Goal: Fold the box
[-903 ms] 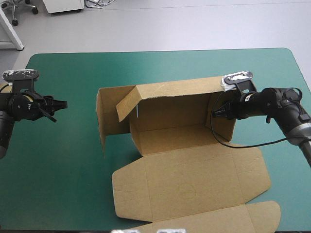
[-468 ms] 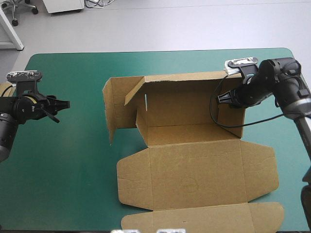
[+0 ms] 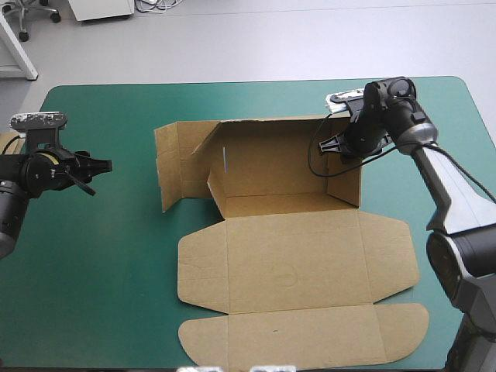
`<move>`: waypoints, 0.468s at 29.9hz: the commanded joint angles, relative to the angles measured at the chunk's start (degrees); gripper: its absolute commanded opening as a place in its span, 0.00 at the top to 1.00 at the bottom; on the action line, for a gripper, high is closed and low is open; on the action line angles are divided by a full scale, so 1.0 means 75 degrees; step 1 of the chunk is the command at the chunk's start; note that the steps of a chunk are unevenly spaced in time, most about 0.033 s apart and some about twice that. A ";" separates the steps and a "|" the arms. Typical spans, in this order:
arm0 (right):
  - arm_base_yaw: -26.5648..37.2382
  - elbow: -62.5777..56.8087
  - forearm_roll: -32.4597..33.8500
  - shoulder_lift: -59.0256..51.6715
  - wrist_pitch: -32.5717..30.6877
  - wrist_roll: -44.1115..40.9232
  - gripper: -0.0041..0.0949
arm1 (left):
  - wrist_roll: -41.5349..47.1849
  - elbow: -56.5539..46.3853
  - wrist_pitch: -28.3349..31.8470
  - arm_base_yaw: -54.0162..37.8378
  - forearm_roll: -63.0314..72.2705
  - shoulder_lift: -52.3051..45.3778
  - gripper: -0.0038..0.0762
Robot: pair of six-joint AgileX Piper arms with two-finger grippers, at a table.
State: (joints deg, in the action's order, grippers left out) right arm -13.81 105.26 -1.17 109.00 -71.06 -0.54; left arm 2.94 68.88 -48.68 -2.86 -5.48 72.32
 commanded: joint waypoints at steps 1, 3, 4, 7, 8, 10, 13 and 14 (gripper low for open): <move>-0.0025 0.0572 -0.0162 0.0011 -0.0006 0.0539 0.97 | -0.0007 0.0197 0.0405 -0.0003 -0.0006 -0.0206 0.49; -0.0025 0.0715 -0.0147 0.0145 0.0136 0.0780 0.90 | -0.0020 0.0197 0.0387 -0.0003 -0.0024 -0.0206 0.49; -0.0025 0.0748 -0.0147 0.0148 0.0238 0.0814 0.85 | -0.0020 0.0197 0.0387 -0.0003 -0.0024 -0.0206 0.49; -0.0025 0.0921 -0.0147 0.0148 0.0507 0.0830 0.61 | -0.0037 0.0197 0.0387 -0.0003 -0.0039 -0.0206 0.49; -0.0025 0.1024 -0.0147 0.0148 0.0540 0.0810 0.52 | -0.0037 0.0197 0.0387 -0.0003 -0.0071 -0.0206 0.49; -0.0025 0.1237 -0.0110 0.0148 0.0558 0.0723 0.39 | -0.0037 0.0197 0.0415 -0.0003 -0.0111 -0.0206 0.49; -0.0025 0.1648 0.0053 0.0148 0.0436 0.0639 0.34 | -0.0037 0.0197 0.0431 -0.0003 -0.0111 -0.0206 0.49; -0.0025 0.1810 0.0053 0.0148 0.0339 0.0639 0.34 | -0.0037 0.0197 0.0447 -0.0003 -0.0126 -0.0206 0.49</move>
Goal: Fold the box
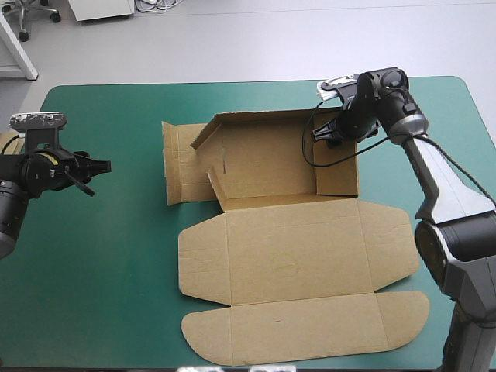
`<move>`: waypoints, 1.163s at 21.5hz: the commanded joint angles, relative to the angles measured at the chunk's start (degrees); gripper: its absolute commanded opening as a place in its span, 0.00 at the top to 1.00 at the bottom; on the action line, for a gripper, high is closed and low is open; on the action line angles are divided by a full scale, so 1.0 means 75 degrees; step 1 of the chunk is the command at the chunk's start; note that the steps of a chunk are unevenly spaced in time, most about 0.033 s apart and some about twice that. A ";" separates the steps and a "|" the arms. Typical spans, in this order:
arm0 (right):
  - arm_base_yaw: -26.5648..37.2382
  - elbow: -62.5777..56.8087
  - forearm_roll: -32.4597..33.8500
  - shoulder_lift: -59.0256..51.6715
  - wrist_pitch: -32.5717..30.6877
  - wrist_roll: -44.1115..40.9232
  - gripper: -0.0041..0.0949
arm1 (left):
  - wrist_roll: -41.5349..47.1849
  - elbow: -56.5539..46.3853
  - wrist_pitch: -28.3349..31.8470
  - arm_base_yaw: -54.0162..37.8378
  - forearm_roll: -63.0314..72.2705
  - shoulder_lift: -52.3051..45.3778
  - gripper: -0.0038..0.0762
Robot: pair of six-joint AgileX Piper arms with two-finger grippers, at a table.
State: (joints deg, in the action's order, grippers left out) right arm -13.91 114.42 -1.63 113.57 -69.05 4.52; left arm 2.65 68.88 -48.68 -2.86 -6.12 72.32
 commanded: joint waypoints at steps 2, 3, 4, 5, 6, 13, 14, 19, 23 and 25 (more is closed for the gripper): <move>-0.0011 0.0906 0.0218 -0.0461 -0.0238 -0.0036 0.34 | 0.0002 0.0197 0.0499 -0.0003 -0.0057 -0.0206 0.49; -0.0011 0.1032 0.0267 -0.0476 -0.0313 -0.0058 0.34 | 0.0002 0.0197 0.0535 -0.0003 -0.0077 -0.0206 0.49; -0.0011 0.1047 0.0267 -0.0628 -0.0313 -0.0175 0.34 | 0.0002 0.0197 0.0589 -0.0003 -0.0077 -0.0206 0.49; -0.0011 0.1047 0.0218 -0.0747 -0.0313 -0.0173 0.34 | 0.0002 0.0197 0.0628 -0.0003 -0.0077 -0.0206 0.49; -0.0011 0.1017 0.0319 -0.0949 -0.0313 -0.0178 0.35 | 0.0002 0.0197 0.0665 -0.0003 -0.0077 -0.0206 0.49; -0.0011 -0.1281 0.0789 -0.2438 0.0523 -0.0602 0.37 | 0.0002 0.0197 0.0697 -0.0003 -0.0079 -0.0206 0.49; -0.0011 -0.1606 0.0768 -0.2473 0.0823 -0.0602 0.37 | 0.0002 0.0197 0.0697 -0.0003 -0.0079 -0.0206 0.49; -0.0011 -0.2140 0.0705 -0.2235 0.2113 -0.0675 0.37 | 0.0002 0.0197 0.0678 -0.0003 -0.0070 -0.0206 0.49; -0.0011 -0.2090 0.0705 -0.1899 0.2630 -0.0675 0.37 | 0.0002 0.0197 0.0667 -0.0003 -0.0054 -0.0206 0.49; -0.0011 -0.1964 0.0721 -0.1665 0.2613 -0.0675 0.37 | 0.0002 0.0197 0.0662 -0.0003 -0.0054 -0.0206 0.49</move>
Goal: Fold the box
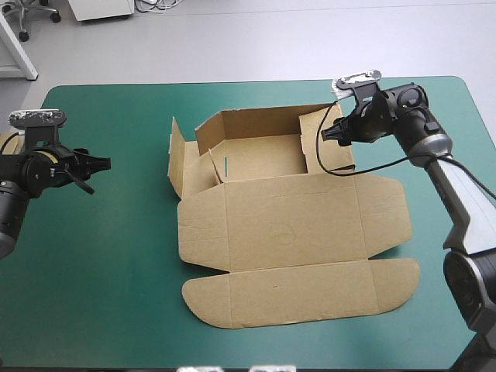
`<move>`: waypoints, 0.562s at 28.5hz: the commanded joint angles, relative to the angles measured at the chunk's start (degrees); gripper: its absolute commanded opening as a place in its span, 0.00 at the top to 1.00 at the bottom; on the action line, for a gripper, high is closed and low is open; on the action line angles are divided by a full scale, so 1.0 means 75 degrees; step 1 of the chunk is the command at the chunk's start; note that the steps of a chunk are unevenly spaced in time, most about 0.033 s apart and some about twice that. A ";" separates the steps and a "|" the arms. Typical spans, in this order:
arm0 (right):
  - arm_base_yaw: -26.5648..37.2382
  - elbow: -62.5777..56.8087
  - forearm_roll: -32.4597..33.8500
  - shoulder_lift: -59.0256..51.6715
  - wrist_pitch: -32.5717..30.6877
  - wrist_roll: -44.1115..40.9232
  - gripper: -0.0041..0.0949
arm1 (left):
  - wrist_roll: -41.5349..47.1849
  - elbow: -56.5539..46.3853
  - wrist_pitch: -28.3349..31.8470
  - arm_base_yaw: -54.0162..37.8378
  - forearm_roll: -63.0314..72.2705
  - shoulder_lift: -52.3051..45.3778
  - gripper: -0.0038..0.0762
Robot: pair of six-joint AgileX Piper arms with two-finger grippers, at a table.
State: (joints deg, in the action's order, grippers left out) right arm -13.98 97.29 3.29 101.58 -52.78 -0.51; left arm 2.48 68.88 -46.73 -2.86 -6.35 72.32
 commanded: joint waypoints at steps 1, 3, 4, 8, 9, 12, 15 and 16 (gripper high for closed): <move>-0.0003 0.0404 0.0065 0.0092 0.0444 -0.0005 0.37 | 0.0024 0.0197 0.0403 -0.0003 -0.0023 -0.0206 0.49; -0.0003 0.0534 0.0065 0.0309 0.0428 -0.0005 0.37 | 0.0024 0.0197 0.0390 -0.0003 -0.0023 -0.0206 0.49; -0.0003 0.0650 0.0083 0.0475 0.0396 -0.0005 0.37 | 0.0024 0.0197 0.0376 -0.0003 -0.0023 -0.0206 0.49; -0.0003 0.1130 0.0054 0.1105 0.0229 -0.0005 0.37 | 0.0024 0.0197 0.0212 -0.0003 -0.0091 -0.0206 0.49; -0.0003 0.1234 0.0039 0.1243 0.0135 -0.0005 0.37 | 0.0024 0.0197 0.0176 -0.0003 -0.0111 -0.0206 0.49; -0.0003 0.1470 -0.0053 0.1614 -0.0083 -0.0005 0.37 | 0.0024 0.0197 0.0085 -0.0003 -0.0111 -0.0206 0.49; -0.0003 0.1621 -0.0231 0.1896 -0.0337 0.0068 0.38 | 0.0024 0.0197 0.0073 -0.0003 -0.0111 -0.0206 0.49; -0.0003 0.1634 -0.0318 0.1936 -0.0409 0.0068 0.38 | 0.0024 0.0197 0.0073 -0.0003 -0.0111 -0.0206 0.49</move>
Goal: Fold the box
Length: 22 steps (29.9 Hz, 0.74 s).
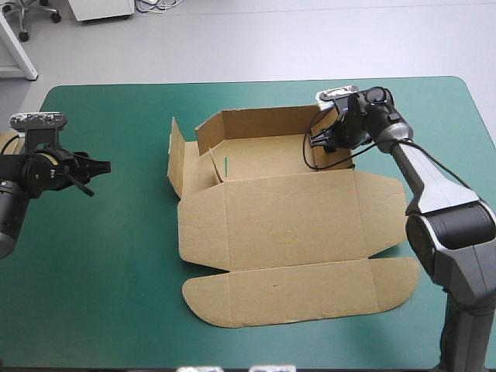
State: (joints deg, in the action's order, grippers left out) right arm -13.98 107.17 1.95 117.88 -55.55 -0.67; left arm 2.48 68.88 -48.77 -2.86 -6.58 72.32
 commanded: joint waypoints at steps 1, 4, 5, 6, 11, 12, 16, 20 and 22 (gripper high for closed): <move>-0.0003 0.0317 -0.0201 -0.0175 -0.0122 0.0137 0.39 | 0.0024 0.0197 0.0345 -0.0003 -0.0080 -0.0206 0.49; -0.0003 0.0317 -0.0308 -0.0115 -0.0320 0.0205 0.46 | 0.0024 0.0197 0.0345 -0.0003 -0.0080 -0.0206 0.49; -0.0003 0.0317 -0.0308 -0.0115 -0.0317 0.0223 0.51 | 0.0024 0.0197 0.0345 -0.0003 -0.0080 -0.0206 0.49; -0.0003 0.0317 -0.0308 -0.0115 -0.0328 0.0243 0.57 | 0.0024 0.0197 0.0345 -0.0003 -0.0080 -0.0206 0.49; -0.0003 0.0377 -0.0525 -0.0115 -0.0392 0.0434 0.96 | 0.0024 0.0197 0.0304 -0.0003 -0.0080 -0.0206 0.49; -0.0003 0.0391 -0.0596 -0.0115 -0.0410 0.0435 0.97 | 0.0024 0.0197 0.0254 -0.0003 -0.0080 -0.0206 0.49; -0.0003 0.0725 -0.0794 -0.0191 -0.0786 0.0546 0.98 | 0.0024 0.0197 0.0147 -0.0003 -0.0191 -0.0206 0.49; -0.0003 0.1286 -0.0794 -0.0448 -0.1355 0.0546 0.98 | 0.0024 0.0197 0.0195 -0.0003 -0.0284 -0.0206 0.49; -0.0003 0.1550 -0.0794 -0.0636 -0.1720 0.0546 0.98 | 0.0024 0.0197 0.0213 -0.0003 -0.0300 -0.0206 0.49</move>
State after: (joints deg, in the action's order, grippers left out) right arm -14.07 114.34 -3.31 119.33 -66.14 3.03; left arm 2.48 68.88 -50.19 -2.86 -8.00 72.32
